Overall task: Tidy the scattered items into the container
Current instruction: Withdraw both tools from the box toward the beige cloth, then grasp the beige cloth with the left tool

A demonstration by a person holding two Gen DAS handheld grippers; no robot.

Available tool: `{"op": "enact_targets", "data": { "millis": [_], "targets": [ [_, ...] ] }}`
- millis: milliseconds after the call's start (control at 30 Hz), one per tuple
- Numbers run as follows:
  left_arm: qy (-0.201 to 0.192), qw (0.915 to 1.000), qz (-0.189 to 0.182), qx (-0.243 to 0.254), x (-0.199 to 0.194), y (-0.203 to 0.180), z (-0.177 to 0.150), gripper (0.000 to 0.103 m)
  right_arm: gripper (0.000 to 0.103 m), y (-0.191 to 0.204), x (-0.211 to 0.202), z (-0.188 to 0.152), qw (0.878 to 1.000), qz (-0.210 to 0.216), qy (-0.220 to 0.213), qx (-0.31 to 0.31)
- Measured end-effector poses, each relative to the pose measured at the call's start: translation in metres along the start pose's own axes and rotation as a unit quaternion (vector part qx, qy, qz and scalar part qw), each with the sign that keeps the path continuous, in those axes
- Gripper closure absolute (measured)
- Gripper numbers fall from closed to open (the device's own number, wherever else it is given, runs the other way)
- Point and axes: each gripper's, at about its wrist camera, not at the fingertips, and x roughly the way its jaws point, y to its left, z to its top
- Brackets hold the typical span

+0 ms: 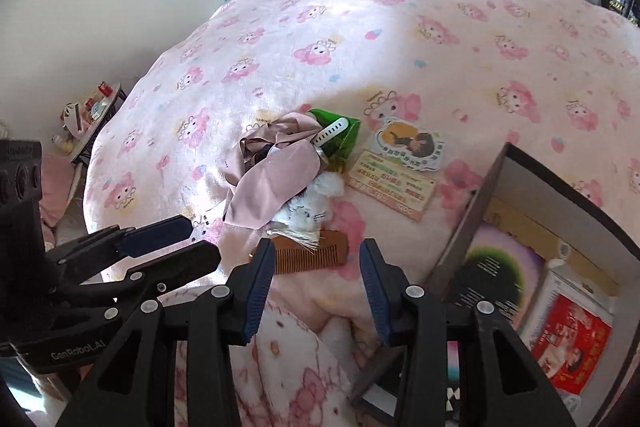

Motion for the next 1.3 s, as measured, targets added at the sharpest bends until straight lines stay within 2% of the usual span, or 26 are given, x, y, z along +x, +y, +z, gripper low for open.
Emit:
{"op": "enact_targets", "data": {
  "millis": [133,167,300,367,433,500,533,600,700,800,933,1067,1167,1300],
  "targets": [
    [0.034,0.9980,0.036,-0.040,0.041,0.048,0.004,0.051,0.063,-0.002,0.043,0.019,0.999,-0.011,0.051,0.000],
    [0.043,0.9972,0.035,-0.050,0.050,0.058,0.006,0.051,0.063,-0.001,0.053,0.024,0.998,-0.013,0.060,-0.003],
    [0.067,0.9918,-0.004,-0.109,0.078,0.093,0.010,0.045,0.063,0.004,0.084,0.043,0.996,-0.002,0.084,-0.010],
    [0.070,0.9896,-0.015,-0.125,0.087,0.102,0.012,0.042,0.059,0.004,0.100,0.050,0.995,-0.003,0.097,-0.007],
    [0.070,0.9869,-0.031,-0.142,0.100,0.107,0.012,0.040,0.058,-0.003,0.111,0.057,0.996,-0.004,0.087,0.025],
    [0.078,0.9852,-0.027,-0.150,0.114,0.107,0.011,0.042,0.058,-0.012,0.124,0.061,0.993,0.019,0.094,0.071],
    [0.079,0.9852,-0.026,-0.150,0.118,0.106,0.012,0.055,0.058,-0.015,0.129,0.061,0.991,0.032,0.102,0.083],
    [0.075,0.9862,-0.029,-0.145,0.119,0.102,0.011,0.059,0.058,-0.015,0.135,0.058,0.989,0.035,0.114,0.082],
    [0.059,0.9882,-0.037,-0.136,0.110,0.096,0.011,0.075,0.058,-0.008,0.136,0.049,0.991,0.020,0.124,0.052],
    [0.043,0.9908,-0.048,-0.118,0.096,0.083,0.014,0.084,0.058,-0.007,0.128,0.043,0.990,0.053,0.120,0.056],
    [0.019,0.9940,-0.064,-0.086,0.073,0.058,0.020,0.089,0.058,-0.009,0.115,0.047,0.987,0.089,0.097,0.093],
    [-0.005,0.9960,-0.073,-0.051,0.052,0.039,0.031,0.095,0.058,-0.004,0.100,0.048,0.985,0.111,0.084,0.100],
    [-0.017,0.9945,-0.098,-0.031,0.031,0.026,0.037,0.095,0.057,0.000,0.081,0.046,0.987,0.109,0.070,0.093],
    [-0.025,0.9939,-0.107,-0.005,0.014,0.000,0.040,0.095,0.057,-0.002,0.054,0.042,0.989,0.108,0.043,0.086]
  ]
}}
